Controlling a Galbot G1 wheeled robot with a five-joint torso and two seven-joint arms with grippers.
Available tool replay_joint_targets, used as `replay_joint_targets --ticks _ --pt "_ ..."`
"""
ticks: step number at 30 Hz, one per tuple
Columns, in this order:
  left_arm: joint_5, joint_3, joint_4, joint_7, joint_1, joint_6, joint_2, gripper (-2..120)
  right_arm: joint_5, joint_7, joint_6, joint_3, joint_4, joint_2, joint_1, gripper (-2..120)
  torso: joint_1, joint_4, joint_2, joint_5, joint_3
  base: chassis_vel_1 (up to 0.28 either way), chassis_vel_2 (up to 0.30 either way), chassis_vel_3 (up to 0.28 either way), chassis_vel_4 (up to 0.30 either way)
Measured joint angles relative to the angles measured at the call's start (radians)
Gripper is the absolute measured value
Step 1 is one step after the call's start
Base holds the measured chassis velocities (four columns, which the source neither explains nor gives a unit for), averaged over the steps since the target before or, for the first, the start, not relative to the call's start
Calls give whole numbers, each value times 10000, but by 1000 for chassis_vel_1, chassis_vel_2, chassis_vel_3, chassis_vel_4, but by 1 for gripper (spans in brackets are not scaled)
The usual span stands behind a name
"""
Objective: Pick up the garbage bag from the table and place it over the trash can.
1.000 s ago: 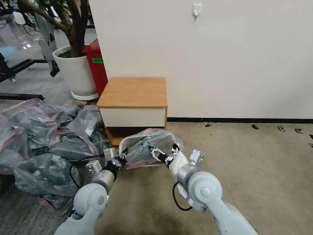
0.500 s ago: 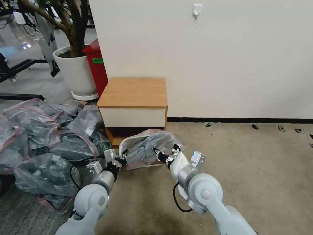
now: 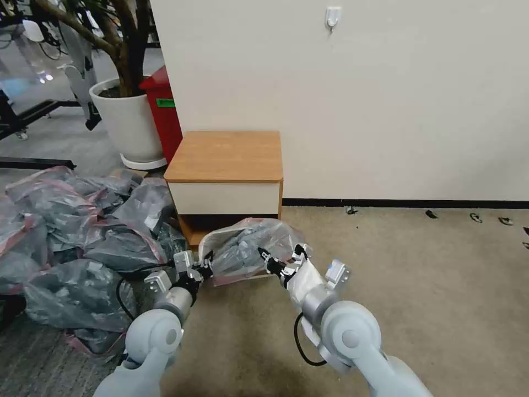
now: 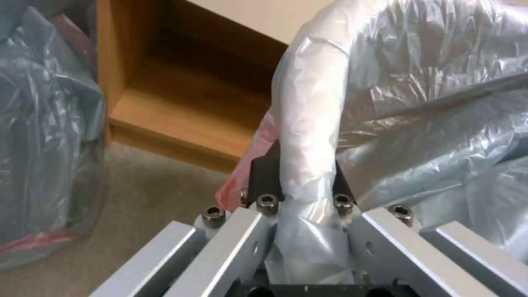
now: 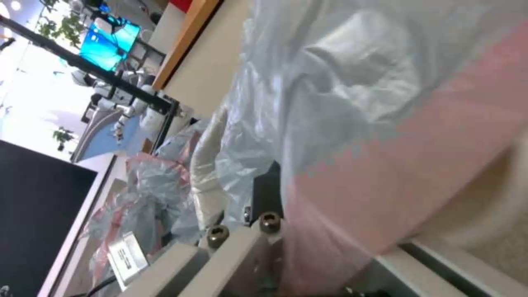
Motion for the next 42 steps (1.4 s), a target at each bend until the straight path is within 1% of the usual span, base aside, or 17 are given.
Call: replay_joint_targets --ticks 11,22,28,37,42 --pt "-488 -192 105 -264 -274 -47 -33 2 -18 -24 58 342 44 -334 -391 0 0 -1 1 0 0 0 0 0 0" --pt "-809 -319 13 -351 -308 3 112 2 -160 -67 111 477 -608 -448 -431 0 0 0 0 0 0 0 0 0 0" --pt "-807 -324 135 -487 -336 4 208 2 -179 -64 140 463 -430 -490 -437 0 0 0 1 -1 0 0 0 0 0" --pt "-691 -306 323 -526 -413 -33 117 2 -190 -3 131 404 -244 -514 -439 0 0 -1 1 0 0 0 0 0 0" --pt "-682 -303 348 -561 -427 -37 97 2 -190 -5 121 408 -447 -568 -434 0 0 -1 0 0 0 0 0 0 0"
